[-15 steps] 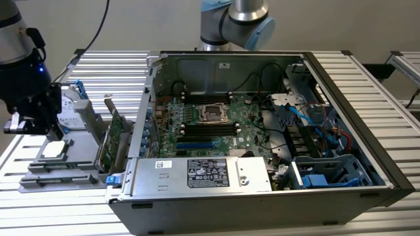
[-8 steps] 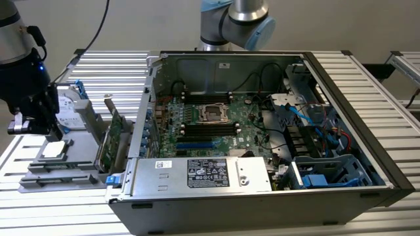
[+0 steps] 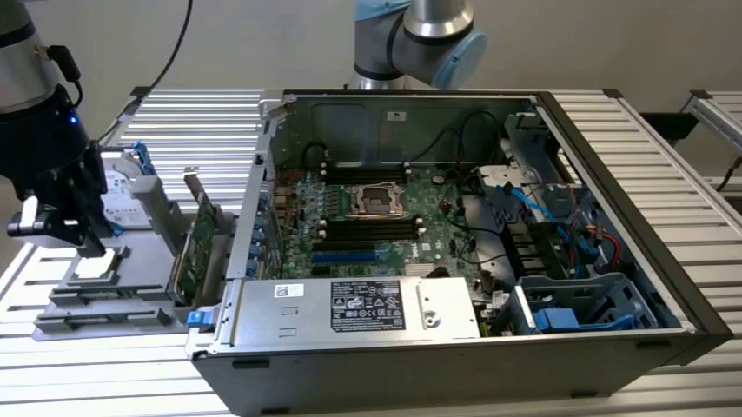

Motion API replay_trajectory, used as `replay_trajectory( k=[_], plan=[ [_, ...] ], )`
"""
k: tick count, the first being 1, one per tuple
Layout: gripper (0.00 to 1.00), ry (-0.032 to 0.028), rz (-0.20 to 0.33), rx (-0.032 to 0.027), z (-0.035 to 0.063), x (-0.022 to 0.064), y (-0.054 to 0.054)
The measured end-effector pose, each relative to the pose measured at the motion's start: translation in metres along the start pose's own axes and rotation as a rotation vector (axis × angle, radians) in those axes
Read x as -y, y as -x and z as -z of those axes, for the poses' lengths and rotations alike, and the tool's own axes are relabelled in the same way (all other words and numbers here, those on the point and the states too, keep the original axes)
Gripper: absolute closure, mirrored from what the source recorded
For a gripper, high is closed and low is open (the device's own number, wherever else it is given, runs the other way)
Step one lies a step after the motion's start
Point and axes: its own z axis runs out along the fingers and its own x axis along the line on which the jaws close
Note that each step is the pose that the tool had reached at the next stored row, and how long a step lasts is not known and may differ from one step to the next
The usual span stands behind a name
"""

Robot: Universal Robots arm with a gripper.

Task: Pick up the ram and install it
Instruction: 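Pick up the ram and move it above insertion slot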

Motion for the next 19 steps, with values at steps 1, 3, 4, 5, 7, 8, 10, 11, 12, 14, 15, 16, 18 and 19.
replay_trajectory(
  k=[1,3,4,5,7,8,10,11,12,14,15,16,18,19],
  plan=[
    [0.64,0.0,0.0,0.0,-0.0005,-0.001,0.0],
    [0.64,-0.0006,0.0,0.0001,-0.0031,-0.0042,-0.001],
    [0.64,-0.0005,0.0,0.0,-0.0043,-0.0059,-0.002],
    [0.64,-0.0005,0.0,0.0,-0.0056,-0.0074,-0.003],
    [0.64,-0.0006,0.0,0.0,-0.0082,-0.0103,-0.007],
    [0.64,-0.0005,0.0,0.0,-0.0096,-0.0118,-0.009],
    [0.64,-0.0006,0.0,0.0,-0.0125,-0.0148,-0.014],
    [0.64,-0.0006,0.0,0.0,-0.0141,-0.0163,-0.017],
    [0.64,-0.0005,0.0,0.0,-0.0157,-0.0174,-0.019],
    [0.64,-0.0006,0.0,0.0,-0.0194,-0.0187,-0.024],
    [0.64,-0.0006,0.0,0.0,-0.0213,-0.0194,-0.025],
    [0.64,-0.0005,0.0,-0.0001,-0.0234,-0.0202,-0.027],
    [0.64,-0.0006,0.001,0.0,-0.0272,-0.0211,-0.029],
    [0.64,-0.0006,0.001,0.0,-0.0291,-0.0215,-0.029]
  ],
)
